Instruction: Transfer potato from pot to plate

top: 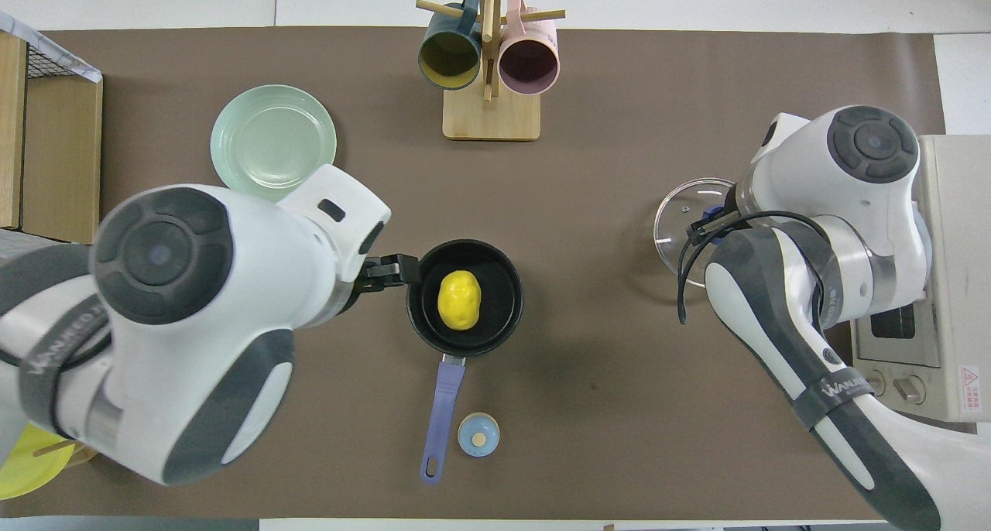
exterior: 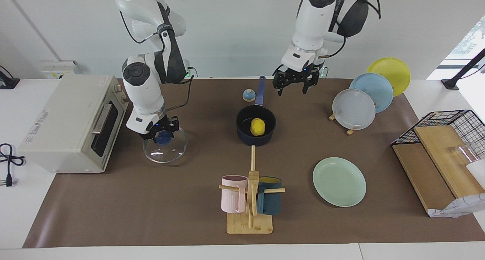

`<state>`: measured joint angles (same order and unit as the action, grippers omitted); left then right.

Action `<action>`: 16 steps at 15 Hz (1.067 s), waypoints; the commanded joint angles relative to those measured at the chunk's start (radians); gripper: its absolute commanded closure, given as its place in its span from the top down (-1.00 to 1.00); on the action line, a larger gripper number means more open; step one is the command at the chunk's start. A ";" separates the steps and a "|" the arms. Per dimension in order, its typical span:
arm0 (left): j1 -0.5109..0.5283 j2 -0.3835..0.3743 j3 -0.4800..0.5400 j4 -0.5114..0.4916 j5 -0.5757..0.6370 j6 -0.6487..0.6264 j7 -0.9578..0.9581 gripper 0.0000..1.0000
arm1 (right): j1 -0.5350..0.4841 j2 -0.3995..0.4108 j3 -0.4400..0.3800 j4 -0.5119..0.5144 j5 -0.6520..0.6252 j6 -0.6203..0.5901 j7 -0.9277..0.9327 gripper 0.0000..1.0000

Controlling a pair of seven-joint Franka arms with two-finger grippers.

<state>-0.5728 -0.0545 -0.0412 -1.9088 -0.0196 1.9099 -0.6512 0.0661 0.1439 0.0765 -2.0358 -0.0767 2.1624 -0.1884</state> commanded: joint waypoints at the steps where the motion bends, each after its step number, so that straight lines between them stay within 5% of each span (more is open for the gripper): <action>1: -0.082 0.125 0.021 -0.018 -0.006 0.128 -0.082 1.00 | -0.023 -0.092 -0.003 -0.165 0.025 0.134 -0.049 -0.37; 7: -0.121 0.212 0.021 -0.093 -0.006 0.303 -0.120 1.00 | -0.032 -0.109 -0.006 -0.247 0.026 0.188 -0.045 -0.29; 10: -0.134 0.217 0.021 -0.107 -0.006 0.317 -0.131 1.00 | -0.034 -0.109 -0.004 -0.247 0.026 0.189 -0.046 0.13; 11: -0.148 0.238 0.023 -0.111 -0.006 0.328 -0.131 1.00 | -0.032 -0.109 -0.004 -0.247 0.026 0.188 -0.043 0.38; 12: -0.156 0.246 0.023 -0.114 -0.006 0.345 -0.133 1.00 | -0.032 -0.109 -0.004 -0.245 0.026 0.185 -0.043 0.83; 13: -0.159 0.258 0.023 -0.119 -0.006 0.348 -0.137 1.00 | -0.032 -0.107 -0.004 -0.235 0.026 0.172 -0.043 1.00; 16: -0.174 0.280 0.023 -0.121 -0.005 0.353 -0.148 1.00 | -0.023 -0.104 -0.003 -0.126 0.096 0.061 -0.043 1.00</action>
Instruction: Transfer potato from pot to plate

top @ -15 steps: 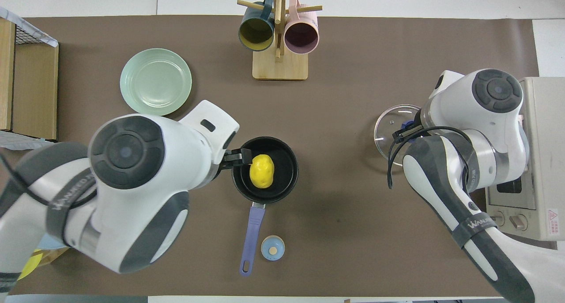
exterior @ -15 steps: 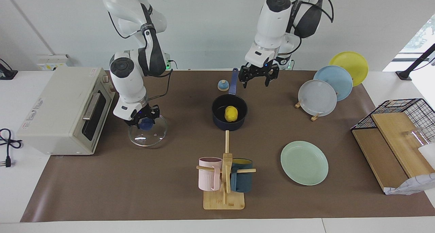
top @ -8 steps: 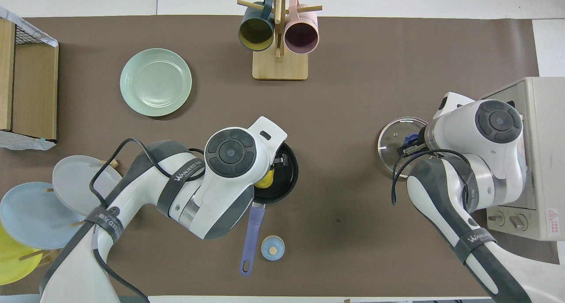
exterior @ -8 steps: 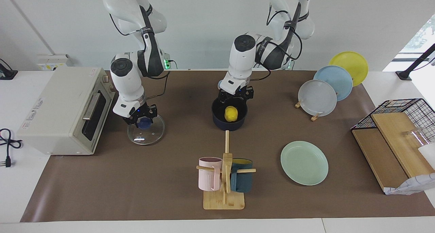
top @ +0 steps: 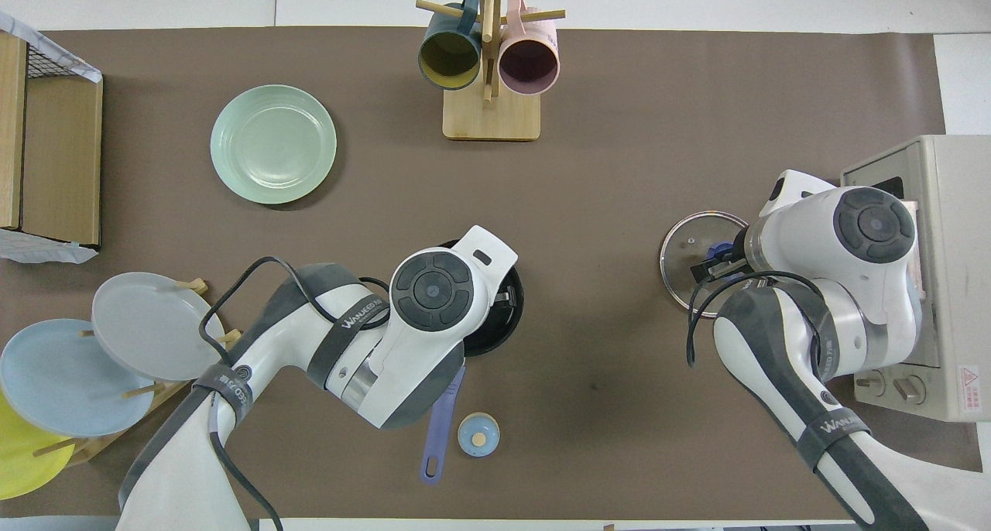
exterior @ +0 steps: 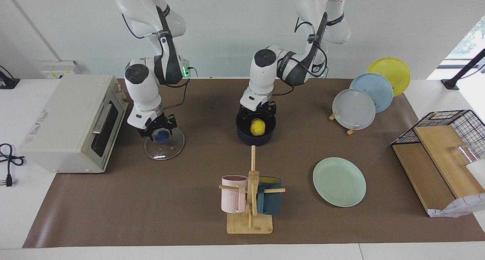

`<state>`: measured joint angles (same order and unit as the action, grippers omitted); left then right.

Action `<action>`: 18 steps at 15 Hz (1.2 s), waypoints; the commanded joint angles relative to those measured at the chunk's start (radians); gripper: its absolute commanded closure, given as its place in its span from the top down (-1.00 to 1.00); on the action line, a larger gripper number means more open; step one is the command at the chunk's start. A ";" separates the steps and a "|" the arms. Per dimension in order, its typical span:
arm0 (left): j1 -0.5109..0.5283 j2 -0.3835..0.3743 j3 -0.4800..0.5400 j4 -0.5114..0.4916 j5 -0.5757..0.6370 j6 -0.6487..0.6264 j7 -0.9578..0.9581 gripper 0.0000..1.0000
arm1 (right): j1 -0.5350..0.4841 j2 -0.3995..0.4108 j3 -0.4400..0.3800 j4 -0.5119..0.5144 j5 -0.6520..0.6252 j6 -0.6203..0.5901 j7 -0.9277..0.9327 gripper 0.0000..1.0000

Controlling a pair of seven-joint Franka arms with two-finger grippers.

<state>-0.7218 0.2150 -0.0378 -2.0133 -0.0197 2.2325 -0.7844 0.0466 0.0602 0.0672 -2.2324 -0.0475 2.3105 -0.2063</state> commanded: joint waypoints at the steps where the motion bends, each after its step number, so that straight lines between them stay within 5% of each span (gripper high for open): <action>1: -0.028 0.014 0.021 -0.016 -0.002 0.030 -0.015 1.00 | -0.001 -0.019 0.009 0.124 0.086 -0.155 -0.016 1.00; 5: -0.042 0.033 0.022 -0.030 0.010 0.070 -0.030 1.00 | -0.001 -0.010 0.008 0.403 0.084 -0.461 0.060 1.00; 12: -0.042 0.044 0.022 -0.030 0.037 0.087 -0.029 1.00 | -0.001 0.018 -0.037 0.727 0.022 -0.854 0.207 1.00; 13: -0.042 0.046 0.022 -0.030 0.037 0.087 -0.029 0.73 | 0.001 0.018 -0.037 0.749 -0.007 -0.876 0.214 1.00; 16: -0.030 0.046 0.022 -0.024 0.037 0.084 -0.021 -0.60 | 0.001 0.020 -0.040 0.735 -0.012 -0.862 0.220 1.00; 18: -0.024 0.043 0.026 -0.019 0.037 0.072 -0.016 -1.00 | -0.007 0.018 -0.041 0.732 -0.012 -0.861 0.213 1.00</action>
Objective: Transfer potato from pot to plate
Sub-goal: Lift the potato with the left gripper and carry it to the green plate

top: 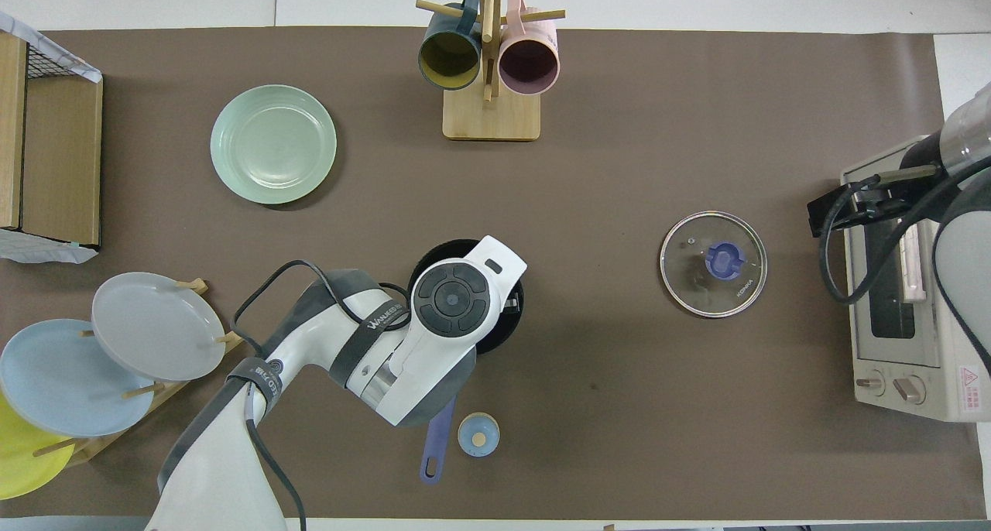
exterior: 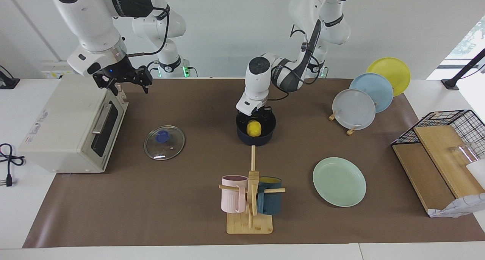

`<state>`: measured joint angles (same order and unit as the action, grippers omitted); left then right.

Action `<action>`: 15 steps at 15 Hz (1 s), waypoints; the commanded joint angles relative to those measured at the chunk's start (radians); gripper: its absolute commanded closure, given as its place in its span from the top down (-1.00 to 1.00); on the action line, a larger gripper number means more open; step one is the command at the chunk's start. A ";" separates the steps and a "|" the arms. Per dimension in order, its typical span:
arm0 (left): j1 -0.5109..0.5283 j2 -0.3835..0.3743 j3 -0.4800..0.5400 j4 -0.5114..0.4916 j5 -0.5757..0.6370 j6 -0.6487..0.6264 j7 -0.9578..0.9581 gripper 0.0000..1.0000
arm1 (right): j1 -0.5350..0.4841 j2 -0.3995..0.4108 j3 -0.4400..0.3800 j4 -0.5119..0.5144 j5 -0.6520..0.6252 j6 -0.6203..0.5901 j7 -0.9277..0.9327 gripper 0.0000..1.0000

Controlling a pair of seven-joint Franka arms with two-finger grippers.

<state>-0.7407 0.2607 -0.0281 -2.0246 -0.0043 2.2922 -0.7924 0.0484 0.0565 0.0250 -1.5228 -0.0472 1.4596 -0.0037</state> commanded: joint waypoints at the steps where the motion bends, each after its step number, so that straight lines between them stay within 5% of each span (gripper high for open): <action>1: 0.000 -0.008 0.017 -0.006 0.021 0.009 -0.005 -1.00 | -0.015 0.019 -0.002 0.007 -0.008 -0.012 0.010 1.00; 9: 0.059 -0.135 0.019 0.118 0.007 -0.256 0.025 -1.00 | -0.013 -0.043 -0.031 -0.085 -0.005 0.007 0.013 1.00; 15: 0.329 -0.120 0.019 0.469 -0.158 -0.626 0.272 -1.00 | -0.019 -0.032 -0.033 -0.077 -0.005 0.085 0.011 1.00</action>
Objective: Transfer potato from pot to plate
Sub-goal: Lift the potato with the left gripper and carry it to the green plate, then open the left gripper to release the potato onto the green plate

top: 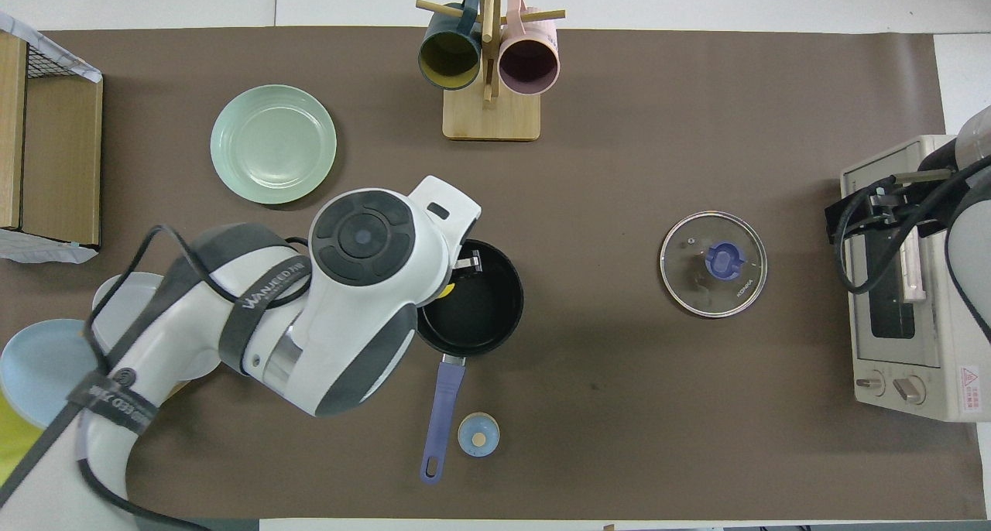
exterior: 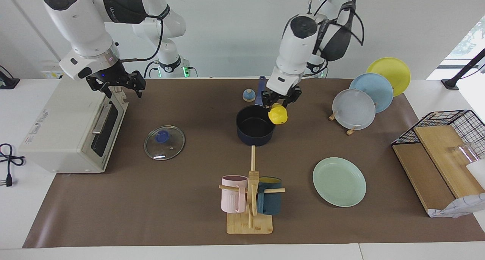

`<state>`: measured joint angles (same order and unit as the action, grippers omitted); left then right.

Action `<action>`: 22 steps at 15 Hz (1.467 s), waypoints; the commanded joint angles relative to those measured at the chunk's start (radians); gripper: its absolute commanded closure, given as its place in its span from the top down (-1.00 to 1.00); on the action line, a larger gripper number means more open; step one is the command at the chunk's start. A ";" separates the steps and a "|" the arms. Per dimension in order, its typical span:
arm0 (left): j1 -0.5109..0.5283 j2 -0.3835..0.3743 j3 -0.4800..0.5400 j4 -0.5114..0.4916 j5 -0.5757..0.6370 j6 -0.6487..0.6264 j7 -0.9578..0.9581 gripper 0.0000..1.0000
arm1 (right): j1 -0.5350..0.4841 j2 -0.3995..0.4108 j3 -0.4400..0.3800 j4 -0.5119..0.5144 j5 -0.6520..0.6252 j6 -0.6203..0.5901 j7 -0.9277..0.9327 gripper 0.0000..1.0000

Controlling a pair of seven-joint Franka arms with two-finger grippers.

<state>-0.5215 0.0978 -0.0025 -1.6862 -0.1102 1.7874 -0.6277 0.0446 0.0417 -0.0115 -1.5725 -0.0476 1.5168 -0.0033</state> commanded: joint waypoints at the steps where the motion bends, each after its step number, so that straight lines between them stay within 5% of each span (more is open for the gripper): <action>1: 0.151 0.071 -0.008 0.175 -0.054 -0.150 0.152 -1.00 | -0.017 -0.017 0.005 -0.027 -0.005 0.028 0.011 1.00; 7: 0.356 0.213 -0.005 0.264 -0.043 -0.021 0.460 -1.00 | -0.031 -0.016 0.008 -0.026 -0.005 0.025 0.011 1.00; 14: 0.362 0.433 -0.005 0.195 0.115 0.259 0.557 -1.00 | -0.019 -0.016 0.007 -0.023 -0.003 0.028 0.016 1.00; 22: 0.370 0.439 -0.005 0.129 0.159 0.274 0.594 -1.00 | -0.017 -0.034 0.005 -0.035 -0.003 0.017 0.011 1.00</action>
<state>-0.1511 0.5624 -0.0103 -1.5176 0.0228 2.0422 -0.0492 0.0329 0.0351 -0.0090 -1.5735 -0.0476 1.5226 -0.0033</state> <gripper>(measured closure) 0.410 0.000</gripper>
